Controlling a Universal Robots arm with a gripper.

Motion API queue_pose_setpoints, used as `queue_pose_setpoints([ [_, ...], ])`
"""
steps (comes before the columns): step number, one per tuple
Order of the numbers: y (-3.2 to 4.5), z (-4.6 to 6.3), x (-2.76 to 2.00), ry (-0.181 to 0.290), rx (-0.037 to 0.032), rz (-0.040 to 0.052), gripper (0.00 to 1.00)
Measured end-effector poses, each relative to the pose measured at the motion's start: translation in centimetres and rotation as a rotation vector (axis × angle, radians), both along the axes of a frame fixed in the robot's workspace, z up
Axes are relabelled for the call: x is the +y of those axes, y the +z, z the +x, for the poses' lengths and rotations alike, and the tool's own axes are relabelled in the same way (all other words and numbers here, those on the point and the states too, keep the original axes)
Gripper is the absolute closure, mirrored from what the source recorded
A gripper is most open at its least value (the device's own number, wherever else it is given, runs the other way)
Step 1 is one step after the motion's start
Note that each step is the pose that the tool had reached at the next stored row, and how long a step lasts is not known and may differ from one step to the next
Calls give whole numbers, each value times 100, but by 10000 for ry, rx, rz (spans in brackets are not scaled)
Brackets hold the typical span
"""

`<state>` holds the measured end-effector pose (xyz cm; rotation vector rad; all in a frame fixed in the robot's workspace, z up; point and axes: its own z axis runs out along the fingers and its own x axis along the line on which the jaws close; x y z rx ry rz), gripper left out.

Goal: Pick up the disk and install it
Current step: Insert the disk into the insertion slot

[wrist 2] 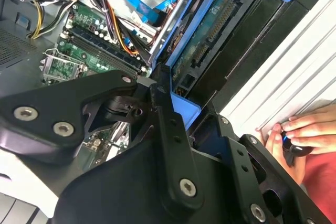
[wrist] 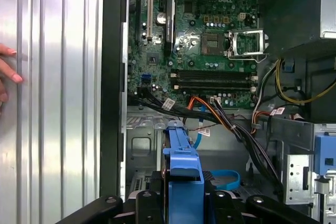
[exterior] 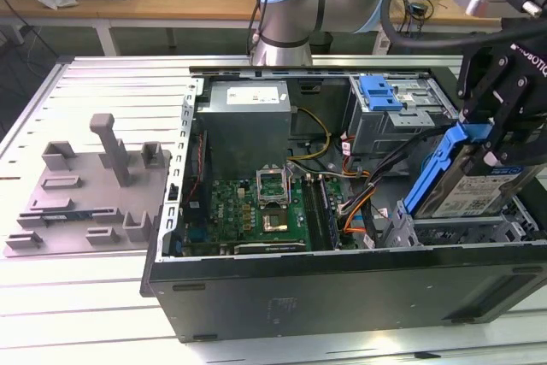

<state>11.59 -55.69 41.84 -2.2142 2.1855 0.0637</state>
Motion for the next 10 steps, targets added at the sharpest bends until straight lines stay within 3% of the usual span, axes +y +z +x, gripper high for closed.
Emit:
queue_pose_setpoints([
  [10,-99,0,0,0,-11,0,63],
])
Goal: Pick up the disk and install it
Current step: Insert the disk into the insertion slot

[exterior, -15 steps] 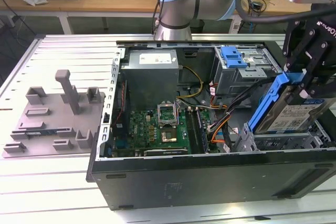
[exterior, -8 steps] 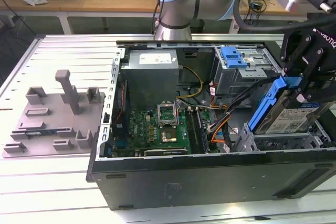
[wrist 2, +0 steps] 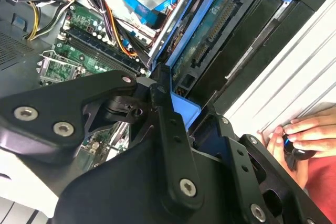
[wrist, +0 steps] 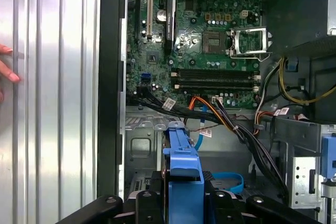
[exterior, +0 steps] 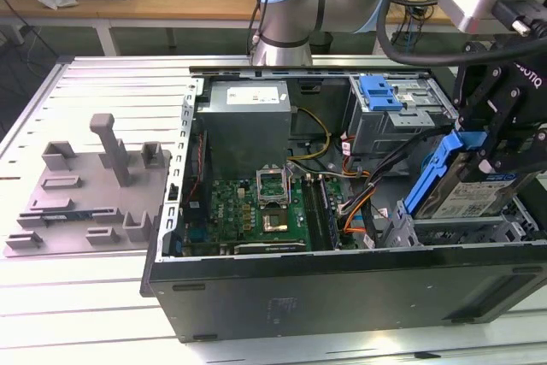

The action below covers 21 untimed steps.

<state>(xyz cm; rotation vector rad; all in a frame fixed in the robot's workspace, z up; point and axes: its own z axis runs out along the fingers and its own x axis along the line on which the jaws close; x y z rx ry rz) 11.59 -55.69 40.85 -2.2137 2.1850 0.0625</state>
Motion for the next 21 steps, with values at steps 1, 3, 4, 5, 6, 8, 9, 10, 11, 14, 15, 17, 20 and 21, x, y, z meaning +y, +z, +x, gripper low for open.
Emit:
queue_pose_setpoints([
  [1,-7,0,0,0,-2,0,63],
  [3,-19,0,0,0,-5,-1,63],
  [4,-25,0,0,0,-7,0,63],
  [5,-27,0,0,0,-7,-1,63],
  [6,-29,0,0,1,-9,1,63],
  [8,-30,0,0,0,-7,-2,56],
  [9,-31,0,0,1,-7,0,56],
  [10,-31,0,0,0,-7,0,56],
  [11,-31,0,0,0,-7,0,56],
  [14,-31,0,0,0,-7,0,56],
  [15,-31,0,0,0,-7,0,56],
  [17,-32,0,0,0,-7,0,56],
  [20,-32,0,0,0,-7,0,56],
  [21,-33,0,0,0,-7,-1,56],
])
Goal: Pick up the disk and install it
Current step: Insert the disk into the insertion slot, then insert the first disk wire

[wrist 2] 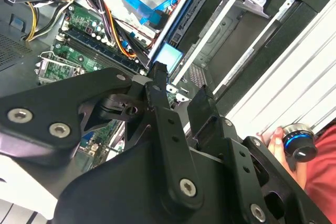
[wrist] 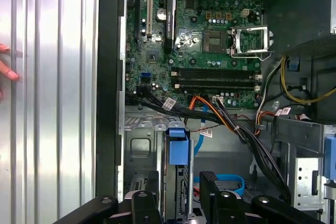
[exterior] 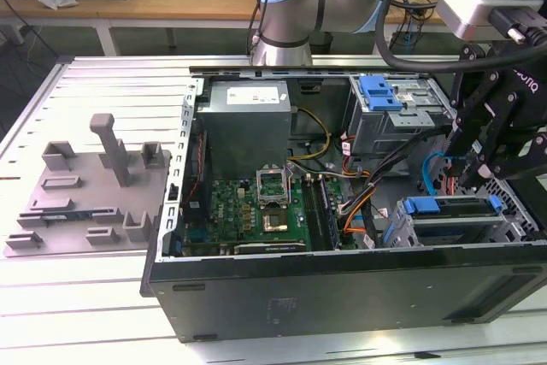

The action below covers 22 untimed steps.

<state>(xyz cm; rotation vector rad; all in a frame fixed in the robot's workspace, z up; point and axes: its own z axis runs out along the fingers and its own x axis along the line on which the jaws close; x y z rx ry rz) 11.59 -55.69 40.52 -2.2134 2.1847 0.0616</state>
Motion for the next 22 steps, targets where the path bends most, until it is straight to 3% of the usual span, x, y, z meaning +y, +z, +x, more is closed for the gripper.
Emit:
queue_pose_setpoints([
  [11,-2,0,0,0,0,0,56],
  [12,-7,0,13,1,1,-20,56],
  [13,-2,1,59,-2,0,-201,56],
  [14,-3,0,73,-12,0,-249,56],
  [18,-3,2,145,-62,1,-367,56],
  [19,-3,2,188,-72,1,-399,56],
  [21,-2,3,252,-126,2,-418,56],
  [22,-3,10,256,-286,5,-420,56],
])
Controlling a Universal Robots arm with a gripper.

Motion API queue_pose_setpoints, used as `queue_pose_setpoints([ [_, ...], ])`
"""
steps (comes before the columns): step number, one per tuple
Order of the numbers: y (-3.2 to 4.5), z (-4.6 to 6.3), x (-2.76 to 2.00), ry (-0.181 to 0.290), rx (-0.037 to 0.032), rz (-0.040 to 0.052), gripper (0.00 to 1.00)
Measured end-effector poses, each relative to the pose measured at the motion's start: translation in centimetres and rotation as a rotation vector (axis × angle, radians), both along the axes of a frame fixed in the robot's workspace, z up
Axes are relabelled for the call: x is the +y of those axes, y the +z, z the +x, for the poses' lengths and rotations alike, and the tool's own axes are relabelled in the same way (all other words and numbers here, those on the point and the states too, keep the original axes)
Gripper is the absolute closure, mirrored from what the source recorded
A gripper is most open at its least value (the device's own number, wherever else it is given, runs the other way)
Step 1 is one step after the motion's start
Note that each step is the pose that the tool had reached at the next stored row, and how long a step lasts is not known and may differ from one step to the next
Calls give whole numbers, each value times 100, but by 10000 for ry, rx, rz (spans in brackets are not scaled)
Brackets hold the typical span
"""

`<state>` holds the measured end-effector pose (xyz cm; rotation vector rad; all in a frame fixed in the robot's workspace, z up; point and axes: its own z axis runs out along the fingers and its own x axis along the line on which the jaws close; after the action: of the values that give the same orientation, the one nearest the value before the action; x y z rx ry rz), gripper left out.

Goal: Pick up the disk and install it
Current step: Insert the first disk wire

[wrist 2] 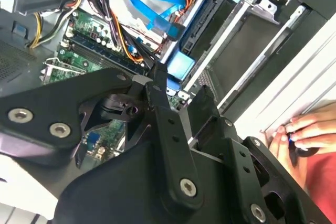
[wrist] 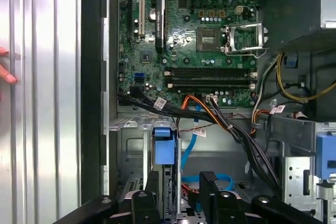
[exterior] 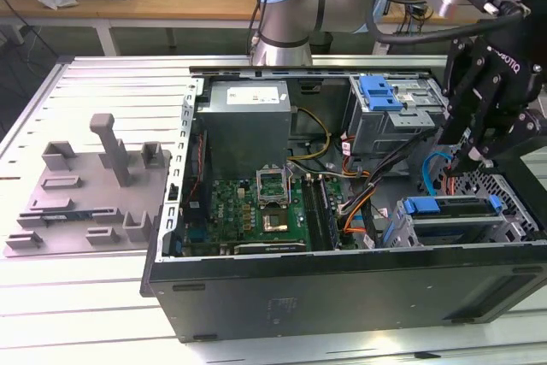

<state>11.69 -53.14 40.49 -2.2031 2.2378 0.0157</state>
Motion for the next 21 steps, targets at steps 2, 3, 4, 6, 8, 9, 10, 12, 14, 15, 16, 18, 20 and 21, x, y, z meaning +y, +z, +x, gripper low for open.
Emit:
queue_pose_setpoints([
  [2,1,2,1,-253,0,-3,56],
  [3,0,3,2,-439,0,-2,56],
  [4,0,3,2,-566,0,-2,56],
  [6,0,17,13,-925,0,-1,56],
  [8,0,33,88,-950,-3,-71,56],
  [9,0,48,169,-950,-6,-158,56],
  [10,0,63,222,-950,-5,-238,56],
  [12,1,92,275,-950,-3,-349,56],
  [14,0,130,306,-950,35,-469,56],
  [15,0,161,323,-949,96,-551,56],
  [16,-1,188,340,-946,179,-627,56],
  [18,-2,236,371,-942,340,-766,56],
  [20,-4,278,397,-940,471,-887,56],
  [21,-5,316,417,-937,559,-981,56],
])
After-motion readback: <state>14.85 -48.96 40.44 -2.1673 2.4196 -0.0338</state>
